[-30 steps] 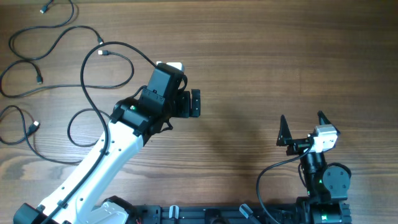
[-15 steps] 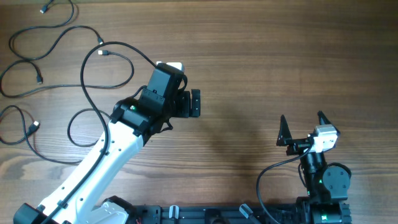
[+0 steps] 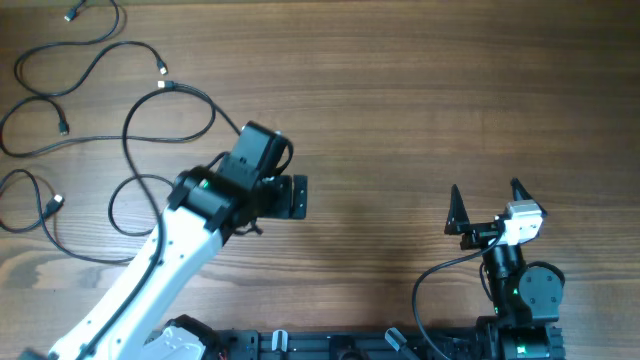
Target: Untangle cables
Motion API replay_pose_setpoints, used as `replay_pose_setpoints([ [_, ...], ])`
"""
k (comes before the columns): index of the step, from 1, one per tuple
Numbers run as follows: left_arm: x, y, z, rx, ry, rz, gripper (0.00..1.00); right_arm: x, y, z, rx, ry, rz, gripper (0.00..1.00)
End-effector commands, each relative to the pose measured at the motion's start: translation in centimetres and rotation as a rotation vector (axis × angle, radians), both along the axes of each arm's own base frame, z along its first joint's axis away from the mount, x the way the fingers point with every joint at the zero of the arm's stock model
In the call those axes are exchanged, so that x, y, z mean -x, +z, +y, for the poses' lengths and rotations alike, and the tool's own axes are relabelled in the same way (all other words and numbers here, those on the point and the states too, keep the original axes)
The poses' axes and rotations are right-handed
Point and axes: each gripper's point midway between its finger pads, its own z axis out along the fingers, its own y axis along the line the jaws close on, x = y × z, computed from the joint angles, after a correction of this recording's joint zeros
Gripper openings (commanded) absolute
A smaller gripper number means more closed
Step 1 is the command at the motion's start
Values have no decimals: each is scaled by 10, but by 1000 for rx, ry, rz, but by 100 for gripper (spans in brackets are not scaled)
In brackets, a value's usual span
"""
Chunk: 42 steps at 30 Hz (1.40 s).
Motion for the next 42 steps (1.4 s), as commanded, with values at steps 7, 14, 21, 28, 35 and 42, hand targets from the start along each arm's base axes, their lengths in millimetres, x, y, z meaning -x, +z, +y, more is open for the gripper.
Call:
replay_pose_setpoints([
  [7,12,-16,53,222,192,-112,100,0,1,0,17,1,-5,100],
  [14,25,-21,78,255,269,-240,100,0,1,0,17,1,-5,100],
  [21,23,-23,77,332,235,-535,100,0,1,0,17,1,-5,100],
  [28,26,-29,78,367,217,-673,100,0,1,0,17,1,-5,100],
  [35,24,-16,90,369,255,-773,100,0,1,0,17,1,-5,100],
  [42,14,7,91,381,217,-951,100,0,1,0,17,1,-5,100],
])
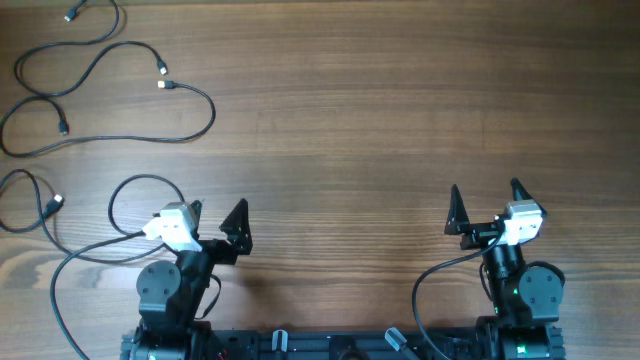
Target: Untangle cables
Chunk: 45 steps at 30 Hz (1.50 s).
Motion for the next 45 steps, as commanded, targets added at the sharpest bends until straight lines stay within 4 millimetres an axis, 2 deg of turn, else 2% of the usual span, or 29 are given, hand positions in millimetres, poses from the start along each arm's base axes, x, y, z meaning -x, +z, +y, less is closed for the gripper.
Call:
replay_pose_setpoints([
  [1,-3,7,0,-45,-13,-86,100,0,1,0,17,1,-6,100],
  [6,-7,30,1,-99,-11,-246,100,0,1,0,17,1,-7,100],
  [12,-8,61,18,-98,97,-369,100,0,1,0,17,1,-6,100],
  [14,-9,57,26,-103,143,-347,100,0,1,0,17,1,-7,100],
  [19,-10,10,28,-129,142,-158,100,0,1,0,17,1,-6,100],
  [27,-10,11,27,-213,121,-174,100,0,1,0,17,1,-6,100],
  [34,-11,10,33,-306,132,-183,100,0,1,0,17,1,-6,100],
  [45,-11,10,33,-332,124,-187,100,0,1,0,17,1,-6,100],
])
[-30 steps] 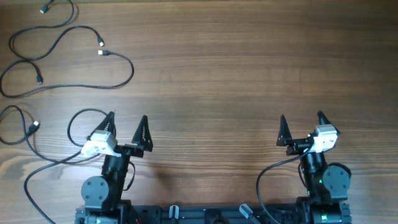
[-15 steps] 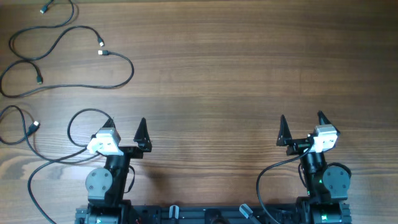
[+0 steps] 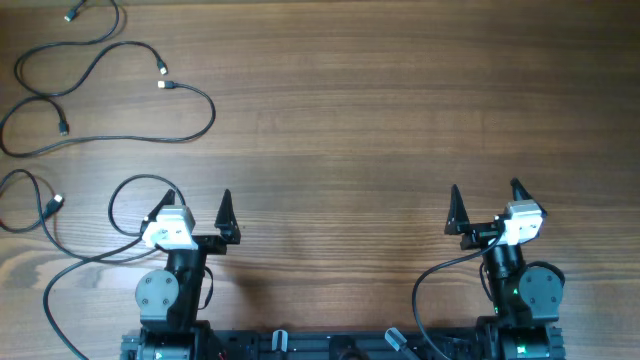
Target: Untangle cables
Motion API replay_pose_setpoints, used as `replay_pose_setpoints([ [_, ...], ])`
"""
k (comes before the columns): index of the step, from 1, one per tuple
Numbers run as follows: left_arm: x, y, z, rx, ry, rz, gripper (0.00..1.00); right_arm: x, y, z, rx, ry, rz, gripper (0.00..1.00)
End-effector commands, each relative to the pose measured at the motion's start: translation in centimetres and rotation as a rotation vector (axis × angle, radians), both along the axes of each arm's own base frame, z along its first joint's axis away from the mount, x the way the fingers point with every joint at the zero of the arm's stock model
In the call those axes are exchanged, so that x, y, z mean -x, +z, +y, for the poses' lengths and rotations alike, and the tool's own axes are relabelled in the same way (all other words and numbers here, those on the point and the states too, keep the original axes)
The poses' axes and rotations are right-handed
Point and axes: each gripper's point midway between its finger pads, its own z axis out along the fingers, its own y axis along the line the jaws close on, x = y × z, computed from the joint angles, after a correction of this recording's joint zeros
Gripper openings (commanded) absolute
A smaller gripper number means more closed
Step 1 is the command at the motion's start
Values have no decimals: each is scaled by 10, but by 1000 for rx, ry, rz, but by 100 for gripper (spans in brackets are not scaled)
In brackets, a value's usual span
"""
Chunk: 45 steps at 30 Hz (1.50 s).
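Observation:
Several thin black cables (image 3: pixel 120 139) lie spread over the far left of the wooden table (image 3: pixel 380 110), with small connectors (image 3: pixel 162 85) at their ends. One loops past the top left corner (image 3: pixel 60 55), and another curls at the left edge (image 3: pixel 40 210). My left gripper (image 3: pixel 197 200) is folded back at the front edge. It stands open and empty, clear of the cables. My right gripper (image 3: pixel 486 192) is also open and empty at the front right.
The left arm's own black lead (image 3: pixel 125 190) loops beside its gripper and trails to the front left. The right arm's lead (image 3: pixel 425 285) curves by its base. The arm bases and a black rail (image 3: pixel 330 345) line the front edge.
My left gripper has shifted slightly left and turned to point straight away from the base; before, it sat tilted to the right. The cables and right arm are unchanged.
The left arm was first stretched out over the table, its gripper left of the centre and near the cables' loops. It then stood folded back at its base, and now sits squared up there, open. The cables lie the same throughout.

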Motion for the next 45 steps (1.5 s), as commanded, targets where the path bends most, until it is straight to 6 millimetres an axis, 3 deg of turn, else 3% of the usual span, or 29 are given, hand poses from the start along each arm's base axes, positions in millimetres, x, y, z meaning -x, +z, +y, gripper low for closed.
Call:
replay_pose_setpoints([
  [1,0,-2,1,-41,4,-1,100,0,1,0,17,1,-6,100],
  [24,0,-2,3,-145,5,-6,100,0,1,0,17,1,-6,100],
  [45,0,-1,3,-120,11,-8,100,0,1,0,17,1,-6,100],
])
